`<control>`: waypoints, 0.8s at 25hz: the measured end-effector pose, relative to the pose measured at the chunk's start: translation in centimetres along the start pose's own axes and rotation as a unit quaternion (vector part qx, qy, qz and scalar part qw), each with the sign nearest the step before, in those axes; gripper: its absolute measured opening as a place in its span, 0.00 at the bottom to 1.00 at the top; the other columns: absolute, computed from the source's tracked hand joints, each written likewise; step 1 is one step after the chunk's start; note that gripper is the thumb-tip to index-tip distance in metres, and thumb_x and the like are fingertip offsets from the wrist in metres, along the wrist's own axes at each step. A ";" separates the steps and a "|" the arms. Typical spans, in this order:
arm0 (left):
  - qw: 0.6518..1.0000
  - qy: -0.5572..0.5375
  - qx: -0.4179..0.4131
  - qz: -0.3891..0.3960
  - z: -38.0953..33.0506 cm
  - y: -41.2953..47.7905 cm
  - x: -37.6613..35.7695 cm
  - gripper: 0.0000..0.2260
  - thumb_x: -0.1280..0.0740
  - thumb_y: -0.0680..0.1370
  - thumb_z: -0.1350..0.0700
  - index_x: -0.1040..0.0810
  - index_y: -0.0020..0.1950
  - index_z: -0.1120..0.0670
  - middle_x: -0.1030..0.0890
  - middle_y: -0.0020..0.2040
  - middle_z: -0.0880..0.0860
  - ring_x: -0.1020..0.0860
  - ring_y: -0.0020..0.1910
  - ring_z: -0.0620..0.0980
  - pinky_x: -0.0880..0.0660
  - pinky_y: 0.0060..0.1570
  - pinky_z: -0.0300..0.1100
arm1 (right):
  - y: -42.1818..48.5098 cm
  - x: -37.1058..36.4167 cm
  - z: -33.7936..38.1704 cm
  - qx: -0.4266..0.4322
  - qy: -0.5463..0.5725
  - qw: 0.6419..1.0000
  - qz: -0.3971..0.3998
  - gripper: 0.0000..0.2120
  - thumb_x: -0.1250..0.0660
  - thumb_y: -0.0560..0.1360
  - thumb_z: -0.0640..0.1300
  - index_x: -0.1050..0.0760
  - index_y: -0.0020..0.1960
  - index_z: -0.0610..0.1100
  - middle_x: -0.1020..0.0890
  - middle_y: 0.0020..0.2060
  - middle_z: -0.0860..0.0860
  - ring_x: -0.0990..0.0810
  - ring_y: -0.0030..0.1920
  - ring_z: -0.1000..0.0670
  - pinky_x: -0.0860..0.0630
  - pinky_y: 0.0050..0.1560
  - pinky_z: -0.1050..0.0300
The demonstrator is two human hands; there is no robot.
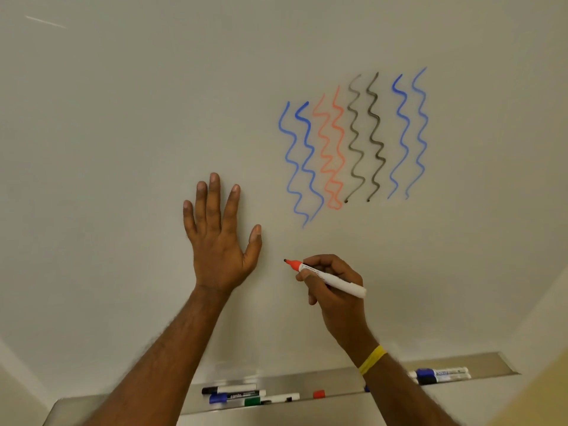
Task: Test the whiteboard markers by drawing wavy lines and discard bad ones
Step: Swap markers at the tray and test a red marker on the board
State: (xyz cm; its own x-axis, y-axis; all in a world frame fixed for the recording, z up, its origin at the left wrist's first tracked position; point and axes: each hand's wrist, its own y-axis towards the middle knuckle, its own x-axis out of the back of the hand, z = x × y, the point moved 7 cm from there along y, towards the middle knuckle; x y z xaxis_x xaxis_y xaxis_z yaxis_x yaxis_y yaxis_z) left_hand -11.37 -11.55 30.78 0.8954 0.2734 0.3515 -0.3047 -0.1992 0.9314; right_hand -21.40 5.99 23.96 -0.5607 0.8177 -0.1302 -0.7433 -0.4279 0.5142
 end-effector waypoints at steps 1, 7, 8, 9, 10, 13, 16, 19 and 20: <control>1.000 -0.011 -0.004 0.008 -0.6 -1.1 0.0 0.30 0.38 0.78 0.46 0.38 0.77 0.57 0.44 0.79 0.62 0.48 0.79 0.61 0.50 0.75 0.62 | -0.5 0.2 -0.4 -0.022 0.023 0.999 0.000 0.05 0.27 0.72 0.42 0.19 0.47 0.42 0.17 0.36 0.40 0.24 0.28 0.48 0.26 0.28 0.57; 0.990 -0.045 -0.001 0.135 -3.2 -11.3 -2.0 0.30 0.40 0.78 0.45 0.36 0.76 0.58 0.43 0.79 0.61 0.47 0.79 0.59 0.47 0.74 0.63 | -4.5 3.3 -3.4 -0.134 0.068 0.988 -0.020 0.07 0.30 0.75 0.36 0.22 0.49 0.32 0.17 0.37 0.39 0.27 0.27 0.48 0.32 0.26 0.63; 0.985 -0.046 -0.001 0.166 -3.7 -13.5 -2.4 0.30 0.40 0.78 0.45 0.37 0.76 0.57 0.44 0.79 0.60 0.48 0.79 0.59 0.47 0.74 0.63 | -5.5 4.3 -4.1 -0.155 0.069 0.985 -0.029 0.08 0.30 0.74 0.38 0.22 0.49 0.33 0.17 0.37 0.39 0.27 0.28 0.48 0.32 0.27 0.62; 0.980 -0.046 -0.003 0.195 -4.2 -15.4 -2.9 0.30 0.41 0.78 0.44 0.37 0.77 0.57 0.44 0.79 0.60 0.48 0.79 0.59 0.47 0.74 0.62 | -6.3 5.2 -4.8 -0.173 0.068 0.982 -0.038 0.07 0.30 0.75 0.38 0.22 0.49 0.33 0.17 0.37 0.40 0.27 0.28 0.48 0.32 0.27 0.62; 0.972 -0.049 -0.004 0.229 -4.8 -17.4 -3.4 0.30 0.42 0.78 0.44 0.38 0.77 0.56 0.45 0.79 0.59 0.48 0.79 0.58 0.48 0.75 0.62 | -7.2 6.2 -5.6 -0.191 0.063 0.979 -0.046 0.06 0.31 0.75 0.38 0.21 0.49 0.34 0.17 0.37 0.40 0.27 0.29 0.48 0.31 0.28 0.61; 0.942 -0.066 0.001 0.330 -6.4 -22.8 -5.3 0.30 0.44 0.79 0.42 0.41 0.78 0.54 0.47 0.80 0.57 0.50 0.80 0.56 0.49 0.75 0.61 | -10.4 9.0 -8.8 -0.256 0.059 0.962 -0.074 0.03 0.33 0.77 0.36 0.20 0.47 0.38 0.17 0.38 0.40 0.26 0.30 0.48 0.32 0.28 0.59; 0.899 -0.060 -0.005 0.433 -7.5 -27.7 -7.2 0.31 0.47 0.79 0.40 0.44 0.79 0.51 0.51 0.81 0.54 0.53 0.80 0.54 0.51 0.76 0.59 | -13.6 11.0 -11.9 -0.331 0.075 0.934 -0.112 0.04 0.33 0.76 0.36 0.20 0.47 0.38 0.18 0.36 0.41 0.27 0.29 0.48 0.34 0.28 0.59; 0.857 -0.040 -0.006 0.514 -8.2 -32.0 -8.8 0.31 0.50 0.80 0.38 0.47 0.80 0.49 0.54 0.81 0.52 0.57 0.80 0.52 0.56 0.76 0.56 | -16.1 12.8 -14.0 -0.381 0.067 0.911 -0.141 0.03 0.33 0.77 0.36 0.20 0.46 0.38 0.18 0.36 0.41 0.27 0.29 0.49 0.33 0.27 0.60; 0.842 -0.034 -0.005 0.538 -8.5 -33.3 -9.2 0.30 0.51 0.80 0.37 0.48 0.80 0.48 0.55 0.81 0.51 0.59 0.80 0.51 0.58 0.77 0.55 | -16.9 13.4 -14.6 -0.394 0.059 0.906 -0.145 0.03 0.33 0.77 0.36 0.20 0.46 0.38 0.18 0.36 0.41 0.27 0.29 0.49 0.33 0.27 0.60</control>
State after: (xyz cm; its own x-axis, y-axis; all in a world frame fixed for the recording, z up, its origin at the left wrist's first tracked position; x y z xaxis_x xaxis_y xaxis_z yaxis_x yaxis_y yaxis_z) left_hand -12.26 0.60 -2.63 0.1146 -0.1142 0.9868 -0.9542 -0.2890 0.0774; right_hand -21.72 18.58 1.15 -0.3000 0.9132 -0.2758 -0.8693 -0.3808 -0.3151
